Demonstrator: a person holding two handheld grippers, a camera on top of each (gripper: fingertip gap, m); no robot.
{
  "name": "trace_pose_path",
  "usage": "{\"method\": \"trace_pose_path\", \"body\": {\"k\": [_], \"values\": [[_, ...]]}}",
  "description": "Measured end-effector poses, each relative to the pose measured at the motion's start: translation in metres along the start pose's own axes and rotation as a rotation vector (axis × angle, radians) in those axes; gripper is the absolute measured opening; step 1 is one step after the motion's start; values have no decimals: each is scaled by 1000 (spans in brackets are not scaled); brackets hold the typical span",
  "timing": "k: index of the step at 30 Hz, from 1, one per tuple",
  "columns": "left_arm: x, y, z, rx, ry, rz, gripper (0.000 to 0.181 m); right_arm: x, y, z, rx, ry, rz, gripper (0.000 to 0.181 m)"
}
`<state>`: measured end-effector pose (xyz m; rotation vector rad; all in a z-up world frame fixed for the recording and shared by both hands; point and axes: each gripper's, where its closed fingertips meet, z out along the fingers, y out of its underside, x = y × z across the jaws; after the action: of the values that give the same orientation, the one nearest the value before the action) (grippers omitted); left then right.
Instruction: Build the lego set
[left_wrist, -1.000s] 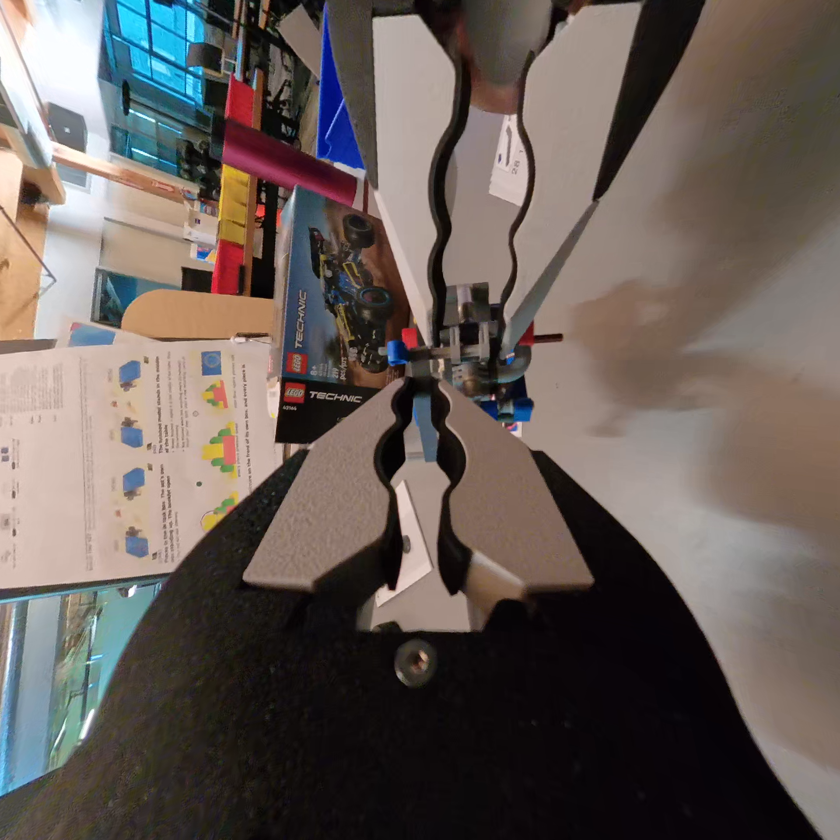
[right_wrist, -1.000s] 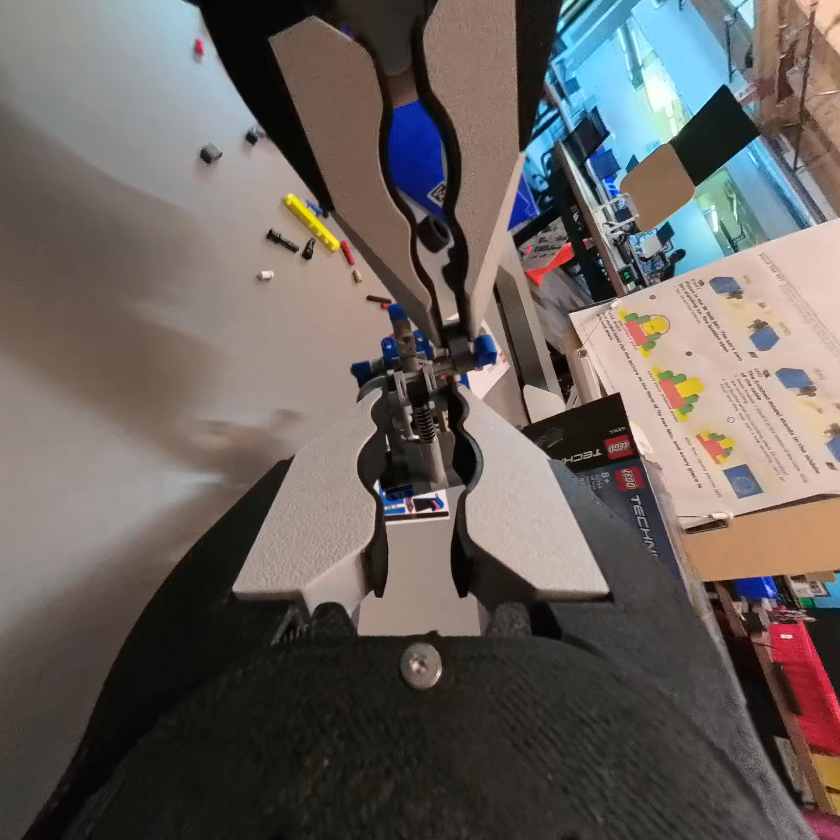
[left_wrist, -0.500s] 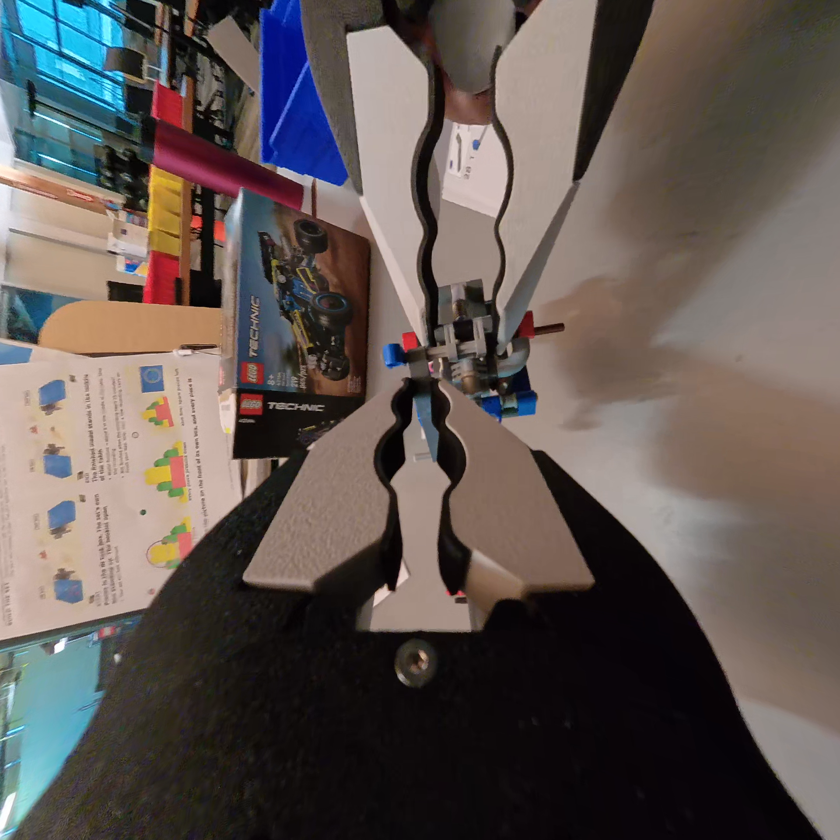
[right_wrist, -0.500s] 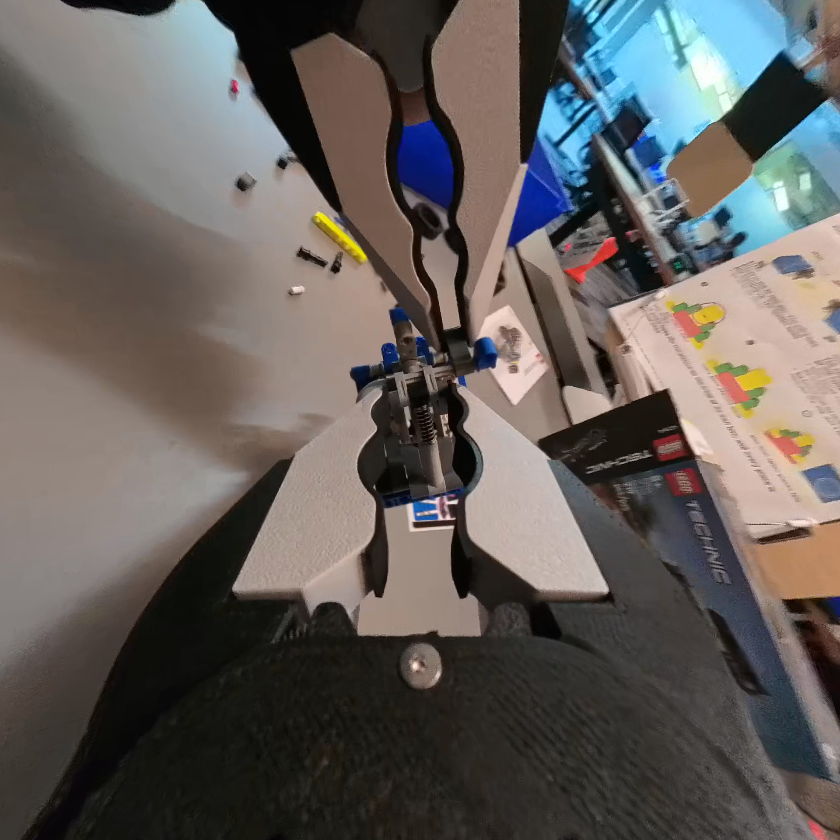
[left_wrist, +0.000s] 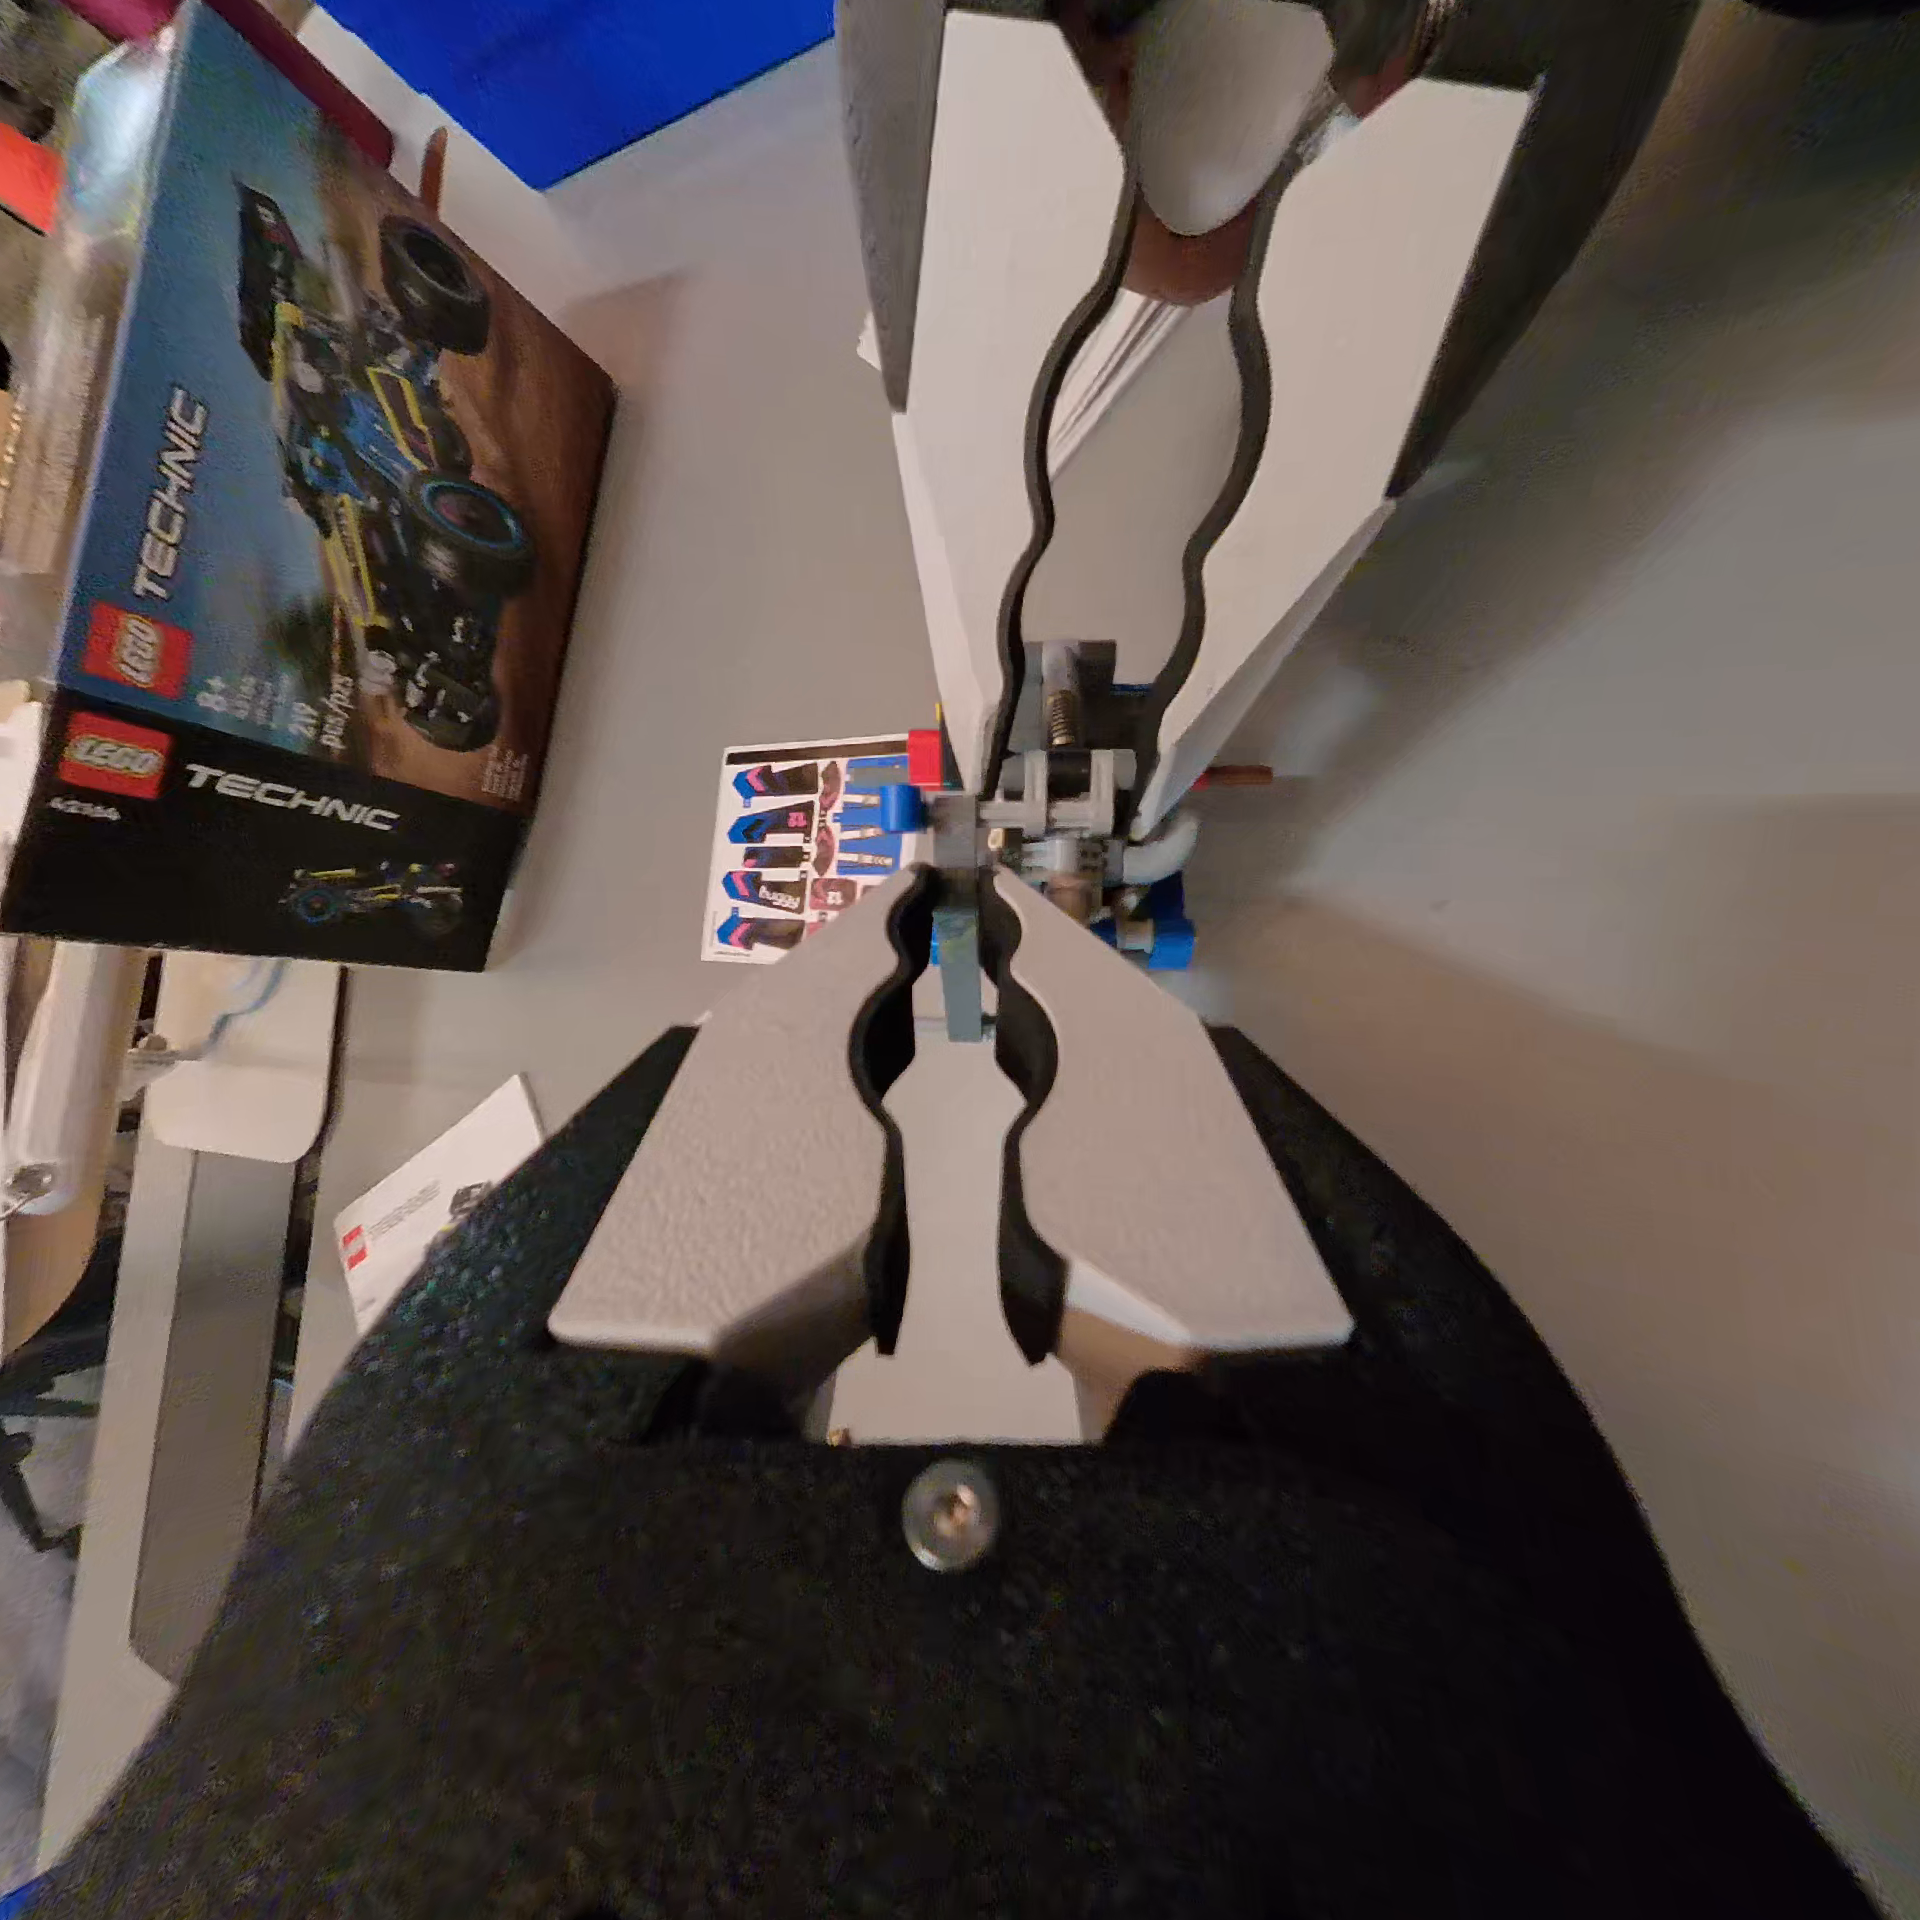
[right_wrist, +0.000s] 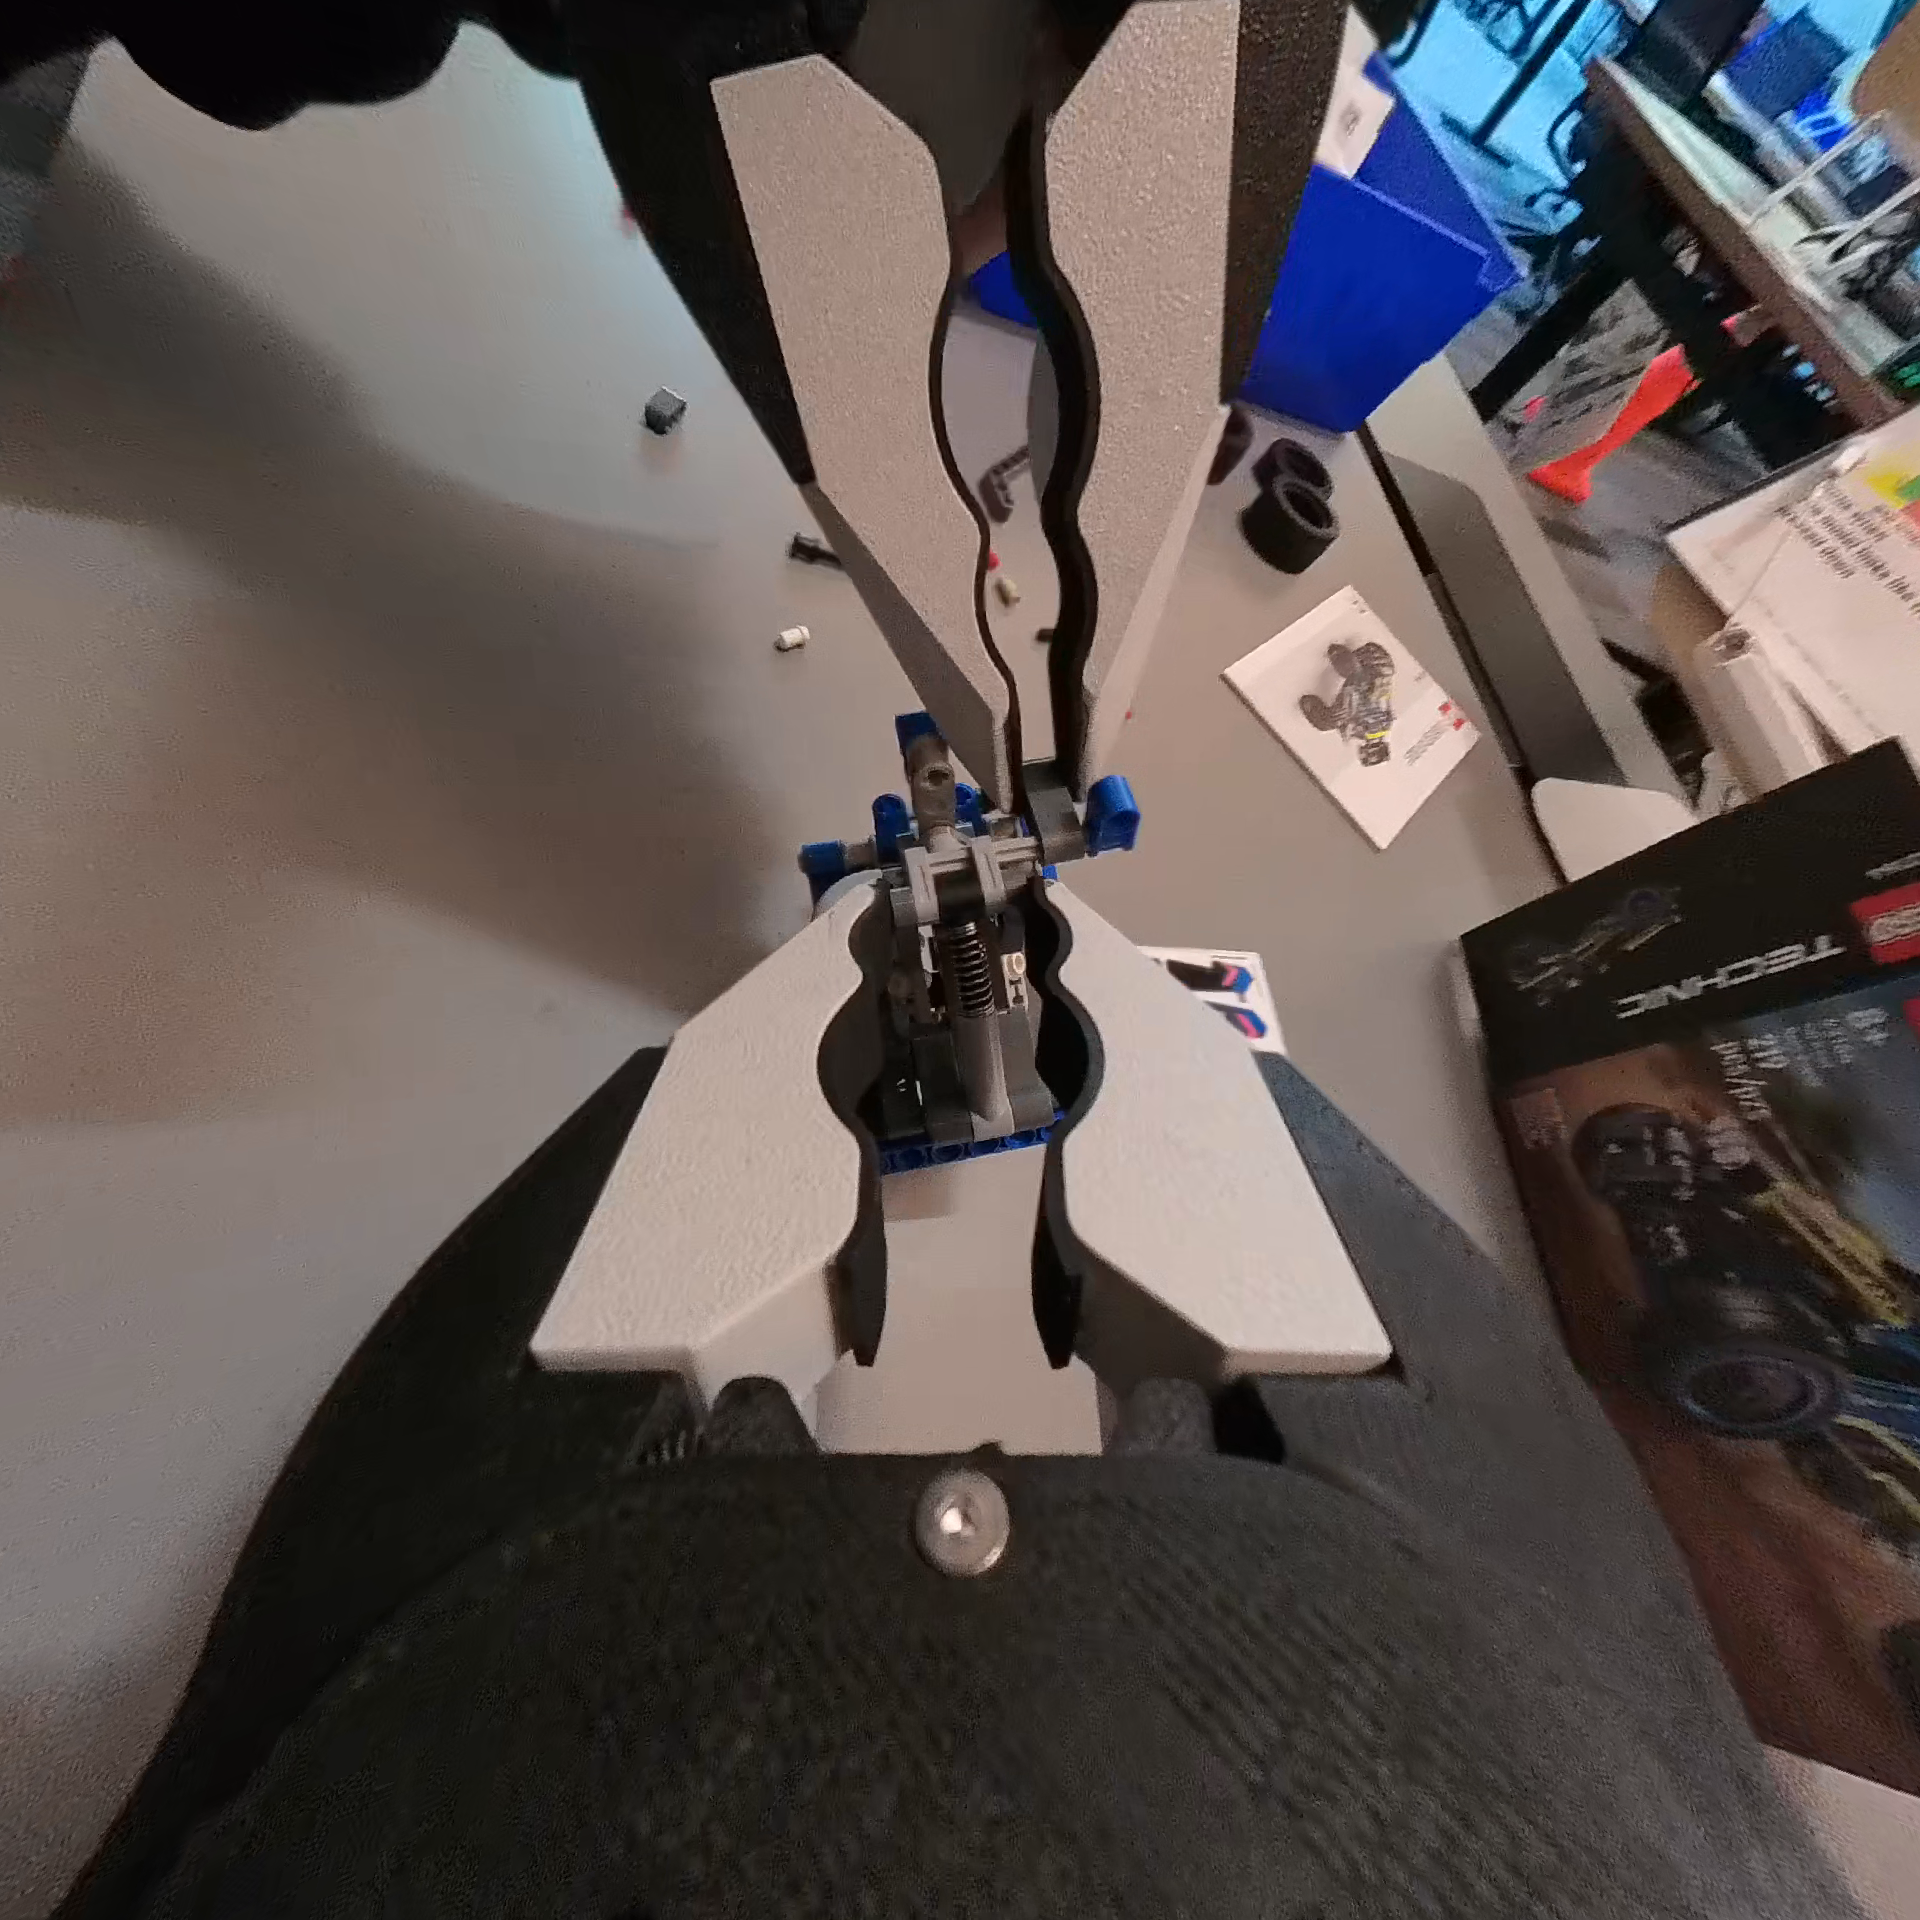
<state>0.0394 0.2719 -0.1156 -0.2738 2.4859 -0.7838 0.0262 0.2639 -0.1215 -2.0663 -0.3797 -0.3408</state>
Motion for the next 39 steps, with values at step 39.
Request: {"method": "trace_pose_path", "body": {"k": [39], "values": [[32, 23, 26, 10, 125, -318, 43, -10, 22, 5, 72, -183, 71, 34]]}}
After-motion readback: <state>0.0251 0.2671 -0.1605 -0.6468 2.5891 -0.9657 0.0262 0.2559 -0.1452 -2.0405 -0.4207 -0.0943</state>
